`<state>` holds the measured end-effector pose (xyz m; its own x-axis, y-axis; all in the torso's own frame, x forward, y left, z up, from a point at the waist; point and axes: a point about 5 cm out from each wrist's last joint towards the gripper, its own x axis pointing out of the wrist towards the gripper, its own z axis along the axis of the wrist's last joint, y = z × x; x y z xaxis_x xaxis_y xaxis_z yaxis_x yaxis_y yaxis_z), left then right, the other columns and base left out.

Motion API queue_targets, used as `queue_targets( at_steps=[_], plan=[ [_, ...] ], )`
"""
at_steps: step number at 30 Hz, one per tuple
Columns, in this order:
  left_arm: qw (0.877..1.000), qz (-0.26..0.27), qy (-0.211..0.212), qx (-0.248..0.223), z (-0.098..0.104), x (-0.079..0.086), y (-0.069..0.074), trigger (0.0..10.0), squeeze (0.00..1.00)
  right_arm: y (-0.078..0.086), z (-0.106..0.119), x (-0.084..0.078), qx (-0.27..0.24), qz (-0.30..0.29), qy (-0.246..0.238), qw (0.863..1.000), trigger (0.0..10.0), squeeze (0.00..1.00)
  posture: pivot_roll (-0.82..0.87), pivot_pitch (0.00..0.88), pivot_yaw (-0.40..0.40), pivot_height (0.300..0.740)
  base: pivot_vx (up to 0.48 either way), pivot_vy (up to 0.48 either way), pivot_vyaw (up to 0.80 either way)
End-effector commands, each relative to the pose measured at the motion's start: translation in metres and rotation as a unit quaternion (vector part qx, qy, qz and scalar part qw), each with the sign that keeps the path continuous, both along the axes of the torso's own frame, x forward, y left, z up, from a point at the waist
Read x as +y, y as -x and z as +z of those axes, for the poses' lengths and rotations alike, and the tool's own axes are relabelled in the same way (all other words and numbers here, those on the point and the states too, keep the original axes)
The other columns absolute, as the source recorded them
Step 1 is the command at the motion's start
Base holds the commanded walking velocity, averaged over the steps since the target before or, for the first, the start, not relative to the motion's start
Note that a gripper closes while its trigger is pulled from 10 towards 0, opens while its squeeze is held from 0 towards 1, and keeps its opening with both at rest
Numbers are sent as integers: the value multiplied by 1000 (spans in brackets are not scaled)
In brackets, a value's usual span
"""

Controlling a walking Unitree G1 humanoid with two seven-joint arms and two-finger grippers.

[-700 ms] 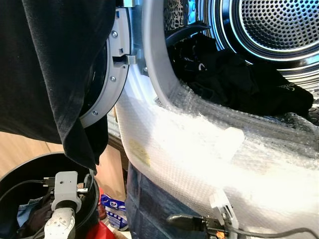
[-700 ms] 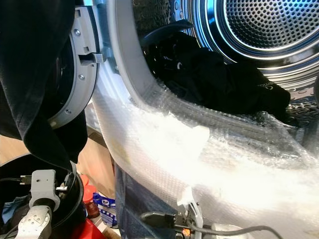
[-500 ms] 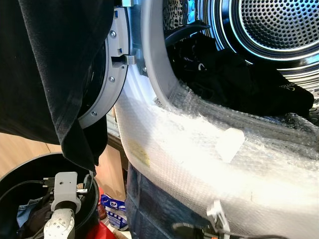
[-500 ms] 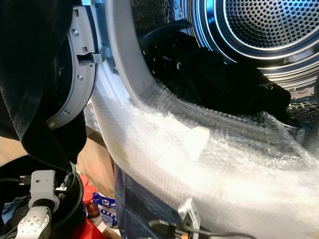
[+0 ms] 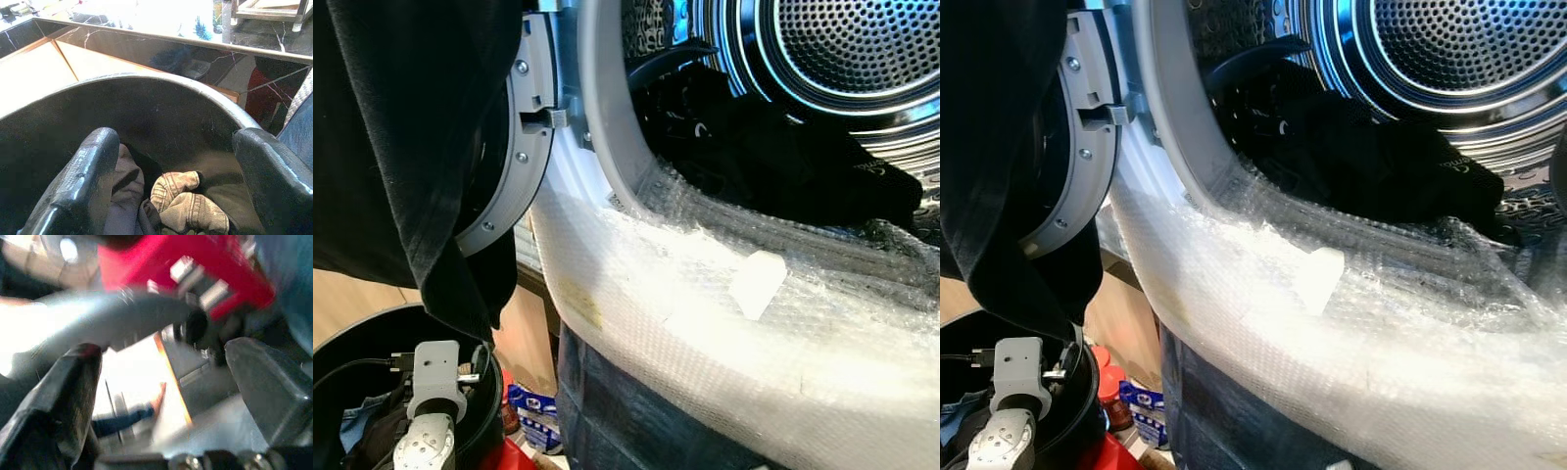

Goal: Clothes washing

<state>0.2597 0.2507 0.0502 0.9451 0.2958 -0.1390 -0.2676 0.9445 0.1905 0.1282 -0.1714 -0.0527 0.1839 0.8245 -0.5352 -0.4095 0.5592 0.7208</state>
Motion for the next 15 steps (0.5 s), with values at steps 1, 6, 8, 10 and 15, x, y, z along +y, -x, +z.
queue_targets(
  at_steps=[1,6,8,10,15],
  plan=[
    [999,7,0,39,-14,3,8,10000,0,4,-10,-6,-4,26,58,998,10000,0,-37,30,-22,740,0,0,0],
    [999,6,0,36,-12,0,6,10000,0,5,-33,-4,6,-17,134,991,10000,0,-12,30,-23,740,0,0,0],
    [999,8,0,35,-11,2,7,10000,0,4,-34,0,7,-24,131,991,10000,0,-2,32,-18,740,0,0,0],
    [999,10,-1,35,-11,4,9,10000,0,4,-34,3,9,-34,128,991,10000,0,0,34,-15,740,0,0,0],
    [999,11,-3,37,-11,7,10,10000,0,3,-35,5,14,-49,120,991,10000,0,-1,34,-14,740,0,0,0]
  ],
)
